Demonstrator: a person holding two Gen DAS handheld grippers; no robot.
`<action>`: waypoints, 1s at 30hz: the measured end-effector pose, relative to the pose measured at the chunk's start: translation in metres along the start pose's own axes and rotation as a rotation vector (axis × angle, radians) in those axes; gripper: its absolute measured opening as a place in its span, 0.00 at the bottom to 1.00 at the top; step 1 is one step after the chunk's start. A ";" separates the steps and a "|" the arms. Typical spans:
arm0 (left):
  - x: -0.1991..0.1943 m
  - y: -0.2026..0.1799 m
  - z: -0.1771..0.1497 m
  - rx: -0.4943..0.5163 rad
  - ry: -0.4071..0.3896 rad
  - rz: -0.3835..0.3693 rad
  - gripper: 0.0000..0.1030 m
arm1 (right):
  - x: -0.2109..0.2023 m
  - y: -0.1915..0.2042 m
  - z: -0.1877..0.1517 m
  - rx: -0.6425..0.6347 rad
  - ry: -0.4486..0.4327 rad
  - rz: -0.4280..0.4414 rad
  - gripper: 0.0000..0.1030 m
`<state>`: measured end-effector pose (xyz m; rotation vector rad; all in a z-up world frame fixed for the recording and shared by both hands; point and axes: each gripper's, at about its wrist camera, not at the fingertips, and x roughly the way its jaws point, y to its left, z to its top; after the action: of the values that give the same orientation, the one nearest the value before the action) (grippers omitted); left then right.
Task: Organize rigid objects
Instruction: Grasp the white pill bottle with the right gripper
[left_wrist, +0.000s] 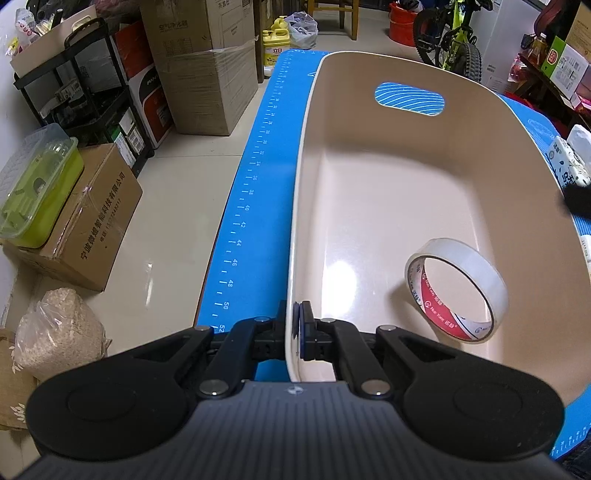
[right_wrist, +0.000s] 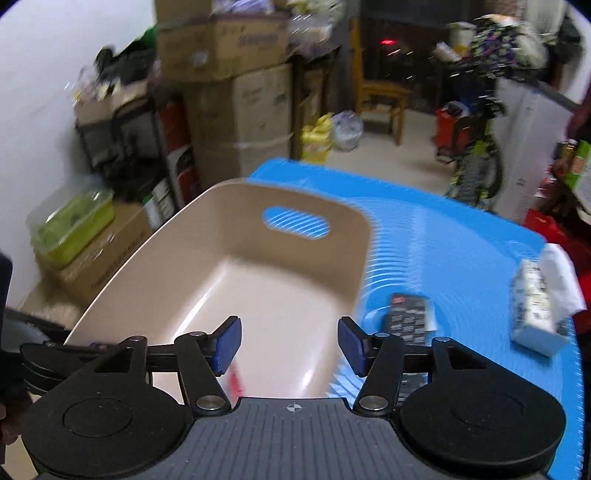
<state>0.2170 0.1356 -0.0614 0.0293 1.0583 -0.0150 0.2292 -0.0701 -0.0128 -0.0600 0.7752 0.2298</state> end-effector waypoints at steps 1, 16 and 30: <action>0.000 0.001 0.000 0.000 0.000 -0.001 0.06 | -0.006 -0.009 -0.001 0.015 -0.015 -0.013 0.67; -0.002 0.002 0.000 -0.004 0.000 -0.006 0.05 | 0.020 -0.155 -0.068 0.191 0.066 -0.311 0.70; -0.002 0.001 0.000 -0.002 0.001 -0.004 0.06 | 0.075 -0.191 -0.101 0.257 0.179 -0.373 0.60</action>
<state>0.2165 0.1366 -0.0596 0.0250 1.0592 -0.0179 0.2549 -0.2560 -0.1436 0.0193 0.9500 -0.2328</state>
